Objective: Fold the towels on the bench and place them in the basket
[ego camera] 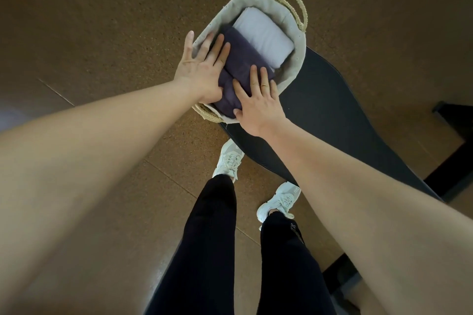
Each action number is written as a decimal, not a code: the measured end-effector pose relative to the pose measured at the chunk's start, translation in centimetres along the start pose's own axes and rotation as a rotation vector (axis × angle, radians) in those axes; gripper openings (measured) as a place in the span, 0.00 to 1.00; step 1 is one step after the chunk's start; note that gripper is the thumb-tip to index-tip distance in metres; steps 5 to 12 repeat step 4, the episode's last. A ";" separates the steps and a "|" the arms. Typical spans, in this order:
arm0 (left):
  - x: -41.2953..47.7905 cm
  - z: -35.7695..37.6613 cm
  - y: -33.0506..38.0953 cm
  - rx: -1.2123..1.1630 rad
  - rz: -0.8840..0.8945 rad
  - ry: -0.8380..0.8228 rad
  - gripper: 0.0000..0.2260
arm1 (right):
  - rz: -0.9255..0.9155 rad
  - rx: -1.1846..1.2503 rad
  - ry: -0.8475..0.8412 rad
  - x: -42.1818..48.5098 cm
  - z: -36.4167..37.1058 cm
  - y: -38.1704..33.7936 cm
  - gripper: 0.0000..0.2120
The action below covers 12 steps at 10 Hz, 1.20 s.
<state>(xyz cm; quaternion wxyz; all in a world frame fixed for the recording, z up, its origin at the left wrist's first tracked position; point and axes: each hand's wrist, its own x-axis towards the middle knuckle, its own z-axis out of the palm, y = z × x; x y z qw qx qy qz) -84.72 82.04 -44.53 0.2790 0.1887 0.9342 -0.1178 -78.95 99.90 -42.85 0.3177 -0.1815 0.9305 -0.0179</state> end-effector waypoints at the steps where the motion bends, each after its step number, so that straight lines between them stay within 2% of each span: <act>1: -0.6 -1.6 0.5 -0.095 -0.038 -0.023 0.42 | -0.002 0.091 0.065 -1.6 -0.7 -0.2 0.34; 3: -4.7 -2.5 2.3 -0.462 -0.074 0.164 0.37 | 0.071 0.321 0.217 -8.9 1.1 1.0 0.33; 4: -6.7 -2.0 4.4 -0.717 -0.071 0.241 0.31 | 0.193 0.469 0.171 -12.6 3.2 2.4 0.32; 12: -6.7 -2.0 4.4 -0.717 -0.071 0.241 0.31 | 0.193 0.469 0.171 -12.6 3.2 2.4 0.32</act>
